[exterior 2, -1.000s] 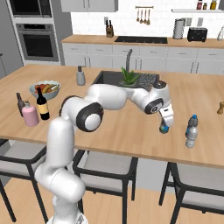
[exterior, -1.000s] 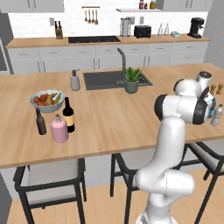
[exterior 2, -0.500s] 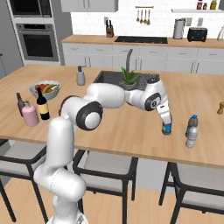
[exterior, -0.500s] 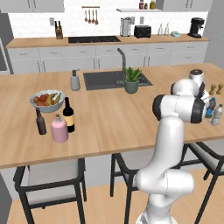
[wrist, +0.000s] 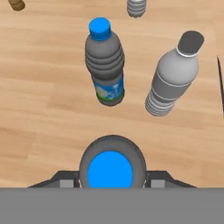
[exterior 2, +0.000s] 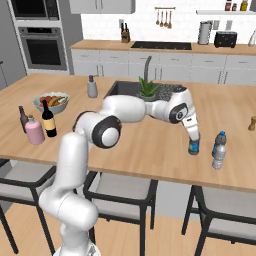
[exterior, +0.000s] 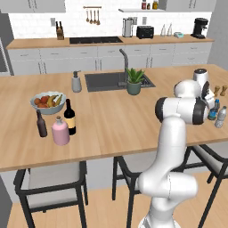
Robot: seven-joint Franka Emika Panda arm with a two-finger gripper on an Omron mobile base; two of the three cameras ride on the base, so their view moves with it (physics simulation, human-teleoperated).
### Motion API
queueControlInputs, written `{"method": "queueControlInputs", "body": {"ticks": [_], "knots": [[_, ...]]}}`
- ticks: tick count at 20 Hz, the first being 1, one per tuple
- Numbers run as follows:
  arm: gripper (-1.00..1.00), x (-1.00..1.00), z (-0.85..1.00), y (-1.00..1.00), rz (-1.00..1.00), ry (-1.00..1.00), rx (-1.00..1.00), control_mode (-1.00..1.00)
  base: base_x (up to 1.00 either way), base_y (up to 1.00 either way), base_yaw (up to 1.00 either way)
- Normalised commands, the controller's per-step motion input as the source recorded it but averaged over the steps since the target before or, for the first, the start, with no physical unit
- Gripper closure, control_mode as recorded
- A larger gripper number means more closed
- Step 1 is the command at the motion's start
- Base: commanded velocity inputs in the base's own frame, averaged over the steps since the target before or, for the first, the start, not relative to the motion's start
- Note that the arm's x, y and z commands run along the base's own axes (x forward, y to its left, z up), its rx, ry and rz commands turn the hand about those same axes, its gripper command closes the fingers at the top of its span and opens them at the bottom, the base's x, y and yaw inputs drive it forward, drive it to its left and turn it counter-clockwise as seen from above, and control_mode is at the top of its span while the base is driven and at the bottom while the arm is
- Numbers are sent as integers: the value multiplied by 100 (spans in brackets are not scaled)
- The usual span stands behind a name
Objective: Move the plastic bottles in the middle to the plastics group, and the glass bottles in the middle to the glass group.
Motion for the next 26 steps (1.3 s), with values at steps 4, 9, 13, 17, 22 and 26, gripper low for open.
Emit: {"method": "queueControlInputs", "body": {"ticks": [4, 9, 13, 17, 22, 26], "knots": [[100, 0, -18, -15, -1, -1, 1, -100, 0, 0, 0], [100, 1, -1, -11, -3, -2, 0, -100, 0, 0, 0], [100, 0, 0, -8, -4, -3, 2, -100, 0, 0, 0], [100, 0, 0, -9, -5, -2, 2, -100, 0, 0, 0], [100, 0, 0, -19, -5, -1, 3, -100, 0, 0, 0], [100, 0, -1, -8, -4, 0, 2, -100, 0, 0, 0]]}}
